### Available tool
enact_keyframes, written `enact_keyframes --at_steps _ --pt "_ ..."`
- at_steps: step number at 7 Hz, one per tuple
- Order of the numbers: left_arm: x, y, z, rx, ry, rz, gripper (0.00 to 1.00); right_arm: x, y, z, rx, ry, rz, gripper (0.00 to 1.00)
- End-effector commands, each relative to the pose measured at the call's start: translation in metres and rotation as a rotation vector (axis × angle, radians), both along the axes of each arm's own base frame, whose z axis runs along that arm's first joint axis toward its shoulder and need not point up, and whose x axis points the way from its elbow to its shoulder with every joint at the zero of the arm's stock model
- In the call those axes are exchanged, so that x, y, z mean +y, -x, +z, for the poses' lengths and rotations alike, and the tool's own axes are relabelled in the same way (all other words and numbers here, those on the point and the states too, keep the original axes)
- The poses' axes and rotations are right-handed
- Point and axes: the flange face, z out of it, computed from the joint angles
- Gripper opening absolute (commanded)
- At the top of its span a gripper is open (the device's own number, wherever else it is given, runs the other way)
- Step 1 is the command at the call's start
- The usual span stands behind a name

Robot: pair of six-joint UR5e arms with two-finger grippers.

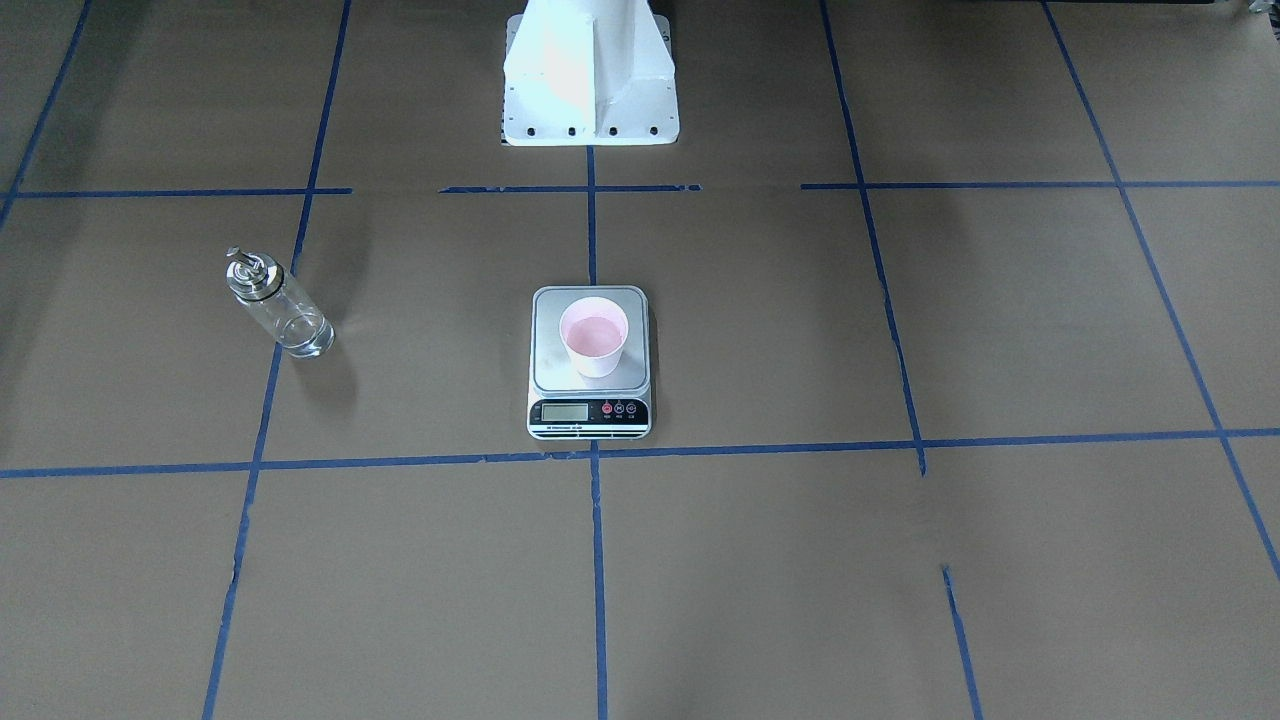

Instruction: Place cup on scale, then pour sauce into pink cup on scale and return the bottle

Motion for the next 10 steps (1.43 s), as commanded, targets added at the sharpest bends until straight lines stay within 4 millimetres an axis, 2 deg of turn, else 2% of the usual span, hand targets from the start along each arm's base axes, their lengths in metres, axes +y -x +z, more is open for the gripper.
enact_keyframes --at_steps 1,2,3,4,5,6,8,10 --pt "0.006 0.0 0.015 0.002 -0.013 -0.001 1.0 0.008 -0.031 -0.013 0.025 0.061 -0.068 1.0" --pt "0.007 0.0 0.015 0.005 -0.012 0.0 1.0 0.012 -0.044 -0.039 0.034 0.082 -0.094 1.0" --pt "0.007 -0.003 0.016 0.037 -0.004 0.012 1.0 0.026 -0.061 -0.07 0.037 0.102 -0.098 1.0" --pt "0.008 -0.004 0.016 0.049 0.0 0.017 1.0 0.067 -0.075 -0.069 0.112 0.121 -0.078 1.0" --pt "0.008 -0.004 0.017 0.051 0.001 0.017 1.0 0.086 -0.076 -0.056 0.143 0.146 -0.08 1.0" --pt "0.009 -0.004 0.018 0.05 0.005 0.018 1.0 0.124 -0.073 -0.023 0.133 0.197 -0.082 1.0" --pt "0.009 -0.004 0.02 0.049 0.015 0.02 1.0 0.138 -0.07 -0.009 0.128 0.139 -0.069 1.0" --pt "0.013 -0.005 0.04 0.077 0.104 0.027 1.0 0.136 -0.065 -0.008 0.101 0.138 -0.079 1.0"
